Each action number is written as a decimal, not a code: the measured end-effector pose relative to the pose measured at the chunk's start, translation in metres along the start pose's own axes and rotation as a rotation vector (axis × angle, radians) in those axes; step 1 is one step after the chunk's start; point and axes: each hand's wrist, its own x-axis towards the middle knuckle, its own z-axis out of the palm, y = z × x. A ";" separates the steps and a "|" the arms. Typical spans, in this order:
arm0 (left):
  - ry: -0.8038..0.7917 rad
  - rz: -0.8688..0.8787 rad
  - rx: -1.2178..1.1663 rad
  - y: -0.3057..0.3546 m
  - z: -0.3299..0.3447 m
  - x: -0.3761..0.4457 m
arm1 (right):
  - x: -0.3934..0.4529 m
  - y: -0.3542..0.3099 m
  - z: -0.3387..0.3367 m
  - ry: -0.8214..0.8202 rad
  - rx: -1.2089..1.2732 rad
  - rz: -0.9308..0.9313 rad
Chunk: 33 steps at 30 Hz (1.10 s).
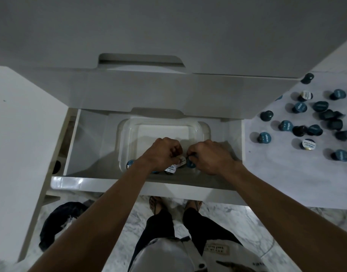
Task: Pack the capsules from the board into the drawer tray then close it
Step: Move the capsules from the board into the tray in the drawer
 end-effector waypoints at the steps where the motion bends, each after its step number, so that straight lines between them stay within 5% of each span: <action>1: -0.016 0.007 0.014 0.000 0.001 0.000 | -0.001 0.000 0.000 -0.006 -0.001 0.002; 20: -0.092 -0.009 0.057 0.000 0.001 -0.002 | -0.004 0.002 0.000 -0.022 0.099 -0.006; 33: 0.191 -0.006 -0.008 0.013 -0.022 -0.040 | -0.024 0.001 -0.016 0.269 0.513 0.024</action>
